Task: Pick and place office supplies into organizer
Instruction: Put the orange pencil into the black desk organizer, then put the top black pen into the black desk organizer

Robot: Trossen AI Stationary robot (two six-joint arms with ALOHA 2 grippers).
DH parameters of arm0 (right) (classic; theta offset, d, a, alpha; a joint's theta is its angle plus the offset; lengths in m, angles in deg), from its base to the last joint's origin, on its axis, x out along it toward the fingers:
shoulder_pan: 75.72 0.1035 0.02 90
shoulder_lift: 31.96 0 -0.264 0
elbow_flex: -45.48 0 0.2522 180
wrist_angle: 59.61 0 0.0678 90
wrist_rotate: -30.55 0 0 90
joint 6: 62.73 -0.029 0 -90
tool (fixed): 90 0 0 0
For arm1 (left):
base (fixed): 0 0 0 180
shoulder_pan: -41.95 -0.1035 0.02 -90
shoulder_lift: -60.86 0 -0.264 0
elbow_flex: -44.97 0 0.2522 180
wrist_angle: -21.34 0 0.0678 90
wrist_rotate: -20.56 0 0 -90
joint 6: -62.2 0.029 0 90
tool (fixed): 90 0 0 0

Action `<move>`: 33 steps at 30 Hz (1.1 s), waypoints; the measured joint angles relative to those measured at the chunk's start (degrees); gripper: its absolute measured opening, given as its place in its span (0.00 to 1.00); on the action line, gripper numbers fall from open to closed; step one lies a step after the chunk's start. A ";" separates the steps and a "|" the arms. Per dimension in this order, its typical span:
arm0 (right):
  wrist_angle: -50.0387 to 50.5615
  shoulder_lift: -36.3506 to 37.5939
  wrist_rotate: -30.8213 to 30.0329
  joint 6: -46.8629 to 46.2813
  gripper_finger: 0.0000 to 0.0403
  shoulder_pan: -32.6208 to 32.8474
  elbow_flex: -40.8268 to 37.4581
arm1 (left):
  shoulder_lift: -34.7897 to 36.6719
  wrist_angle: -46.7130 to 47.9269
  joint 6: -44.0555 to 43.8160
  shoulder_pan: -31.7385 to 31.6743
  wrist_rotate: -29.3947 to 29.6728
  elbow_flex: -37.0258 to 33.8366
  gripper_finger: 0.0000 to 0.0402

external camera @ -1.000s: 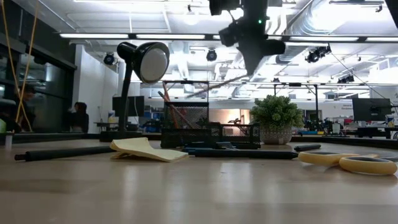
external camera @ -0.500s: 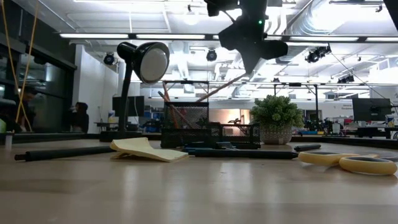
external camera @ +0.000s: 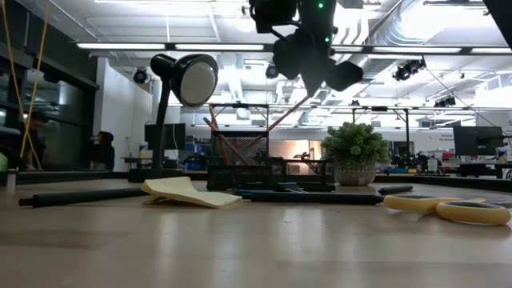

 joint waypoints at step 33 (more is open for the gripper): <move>-19.23 0.02 -2.28 -5.17 0.24 6.11 0.00 | 0.00 -0.17 -0.21 0.01 0.44 0.00 0.00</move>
